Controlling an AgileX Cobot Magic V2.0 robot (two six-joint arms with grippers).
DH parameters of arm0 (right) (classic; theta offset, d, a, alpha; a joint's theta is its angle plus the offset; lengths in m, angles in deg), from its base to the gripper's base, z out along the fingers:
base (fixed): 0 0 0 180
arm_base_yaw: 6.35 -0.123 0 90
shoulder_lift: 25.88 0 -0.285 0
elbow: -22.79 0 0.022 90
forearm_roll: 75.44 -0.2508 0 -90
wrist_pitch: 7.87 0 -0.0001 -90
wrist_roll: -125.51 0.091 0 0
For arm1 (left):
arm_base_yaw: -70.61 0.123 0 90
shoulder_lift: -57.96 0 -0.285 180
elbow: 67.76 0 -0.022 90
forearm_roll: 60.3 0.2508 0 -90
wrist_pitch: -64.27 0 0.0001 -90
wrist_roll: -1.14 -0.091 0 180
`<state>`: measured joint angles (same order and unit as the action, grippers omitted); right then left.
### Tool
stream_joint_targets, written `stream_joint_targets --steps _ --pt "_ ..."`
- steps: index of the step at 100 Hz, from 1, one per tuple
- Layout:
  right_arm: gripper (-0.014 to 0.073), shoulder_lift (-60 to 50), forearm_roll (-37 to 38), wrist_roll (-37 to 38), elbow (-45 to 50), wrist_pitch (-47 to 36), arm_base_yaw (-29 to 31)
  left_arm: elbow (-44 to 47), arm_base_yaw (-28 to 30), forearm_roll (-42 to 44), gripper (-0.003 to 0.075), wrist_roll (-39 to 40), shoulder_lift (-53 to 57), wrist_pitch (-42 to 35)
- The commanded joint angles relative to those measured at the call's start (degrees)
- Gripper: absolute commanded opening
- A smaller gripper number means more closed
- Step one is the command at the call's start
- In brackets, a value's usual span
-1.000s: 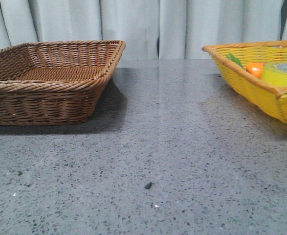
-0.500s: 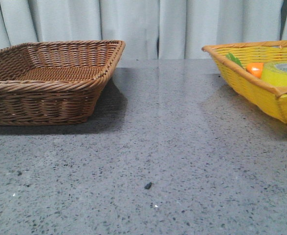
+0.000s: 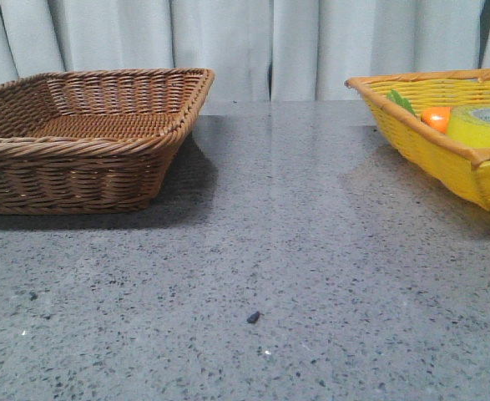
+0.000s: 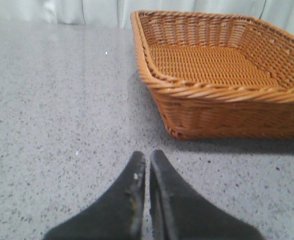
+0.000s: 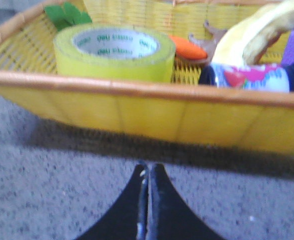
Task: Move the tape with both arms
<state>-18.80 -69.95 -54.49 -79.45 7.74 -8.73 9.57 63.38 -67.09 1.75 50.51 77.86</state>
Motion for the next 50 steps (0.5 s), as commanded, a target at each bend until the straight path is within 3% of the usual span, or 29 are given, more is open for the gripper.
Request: stream_joint_targets --steps 1,19,50 --pt "-0.0074 -0.98 0.01 0.00 1.24 -8.46 -0.04 0.63 0.16 -0.77 -0.0020 0.38 1.66 -6.88" --pt "-0.0074 -0.98 -0.10 0.00 1.24 -15.62 -0.04 0.63 0.16 -0.77 -0.0021 0.38 1.66 -11.41" --pt "-0.0074 -0.98 -0.18 0.00 0.93 -17.30 -0.15 0.26 0.16 -0.77 -0.0021 0.38 1.66 -21.38"
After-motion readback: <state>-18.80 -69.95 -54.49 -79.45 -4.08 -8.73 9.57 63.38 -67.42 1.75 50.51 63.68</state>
